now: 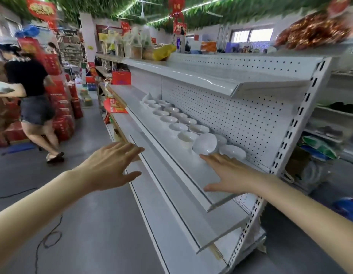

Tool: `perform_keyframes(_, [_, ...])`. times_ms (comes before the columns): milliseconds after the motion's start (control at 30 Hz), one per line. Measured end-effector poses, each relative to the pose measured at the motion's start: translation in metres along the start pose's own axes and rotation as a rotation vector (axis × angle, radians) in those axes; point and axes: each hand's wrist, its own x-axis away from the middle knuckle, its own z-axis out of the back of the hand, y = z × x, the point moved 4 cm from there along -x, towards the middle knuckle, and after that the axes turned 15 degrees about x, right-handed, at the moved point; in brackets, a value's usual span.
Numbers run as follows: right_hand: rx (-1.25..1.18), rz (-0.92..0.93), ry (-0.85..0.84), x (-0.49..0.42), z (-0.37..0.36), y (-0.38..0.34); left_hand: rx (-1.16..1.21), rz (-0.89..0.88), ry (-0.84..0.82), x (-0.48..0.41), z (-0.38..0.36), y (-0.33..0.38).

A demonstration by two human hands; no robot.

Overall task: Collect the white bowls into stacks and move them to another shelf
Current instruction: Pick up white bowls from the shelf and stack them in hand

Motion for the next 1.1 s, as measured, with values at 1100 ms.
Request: perform_keyframes(1100, [-0.465, -0.958, -0.266, -0.232, -0.093, 0.153, 0.496, -0.744, -0.240, -0.388, -0.269, -0.133])
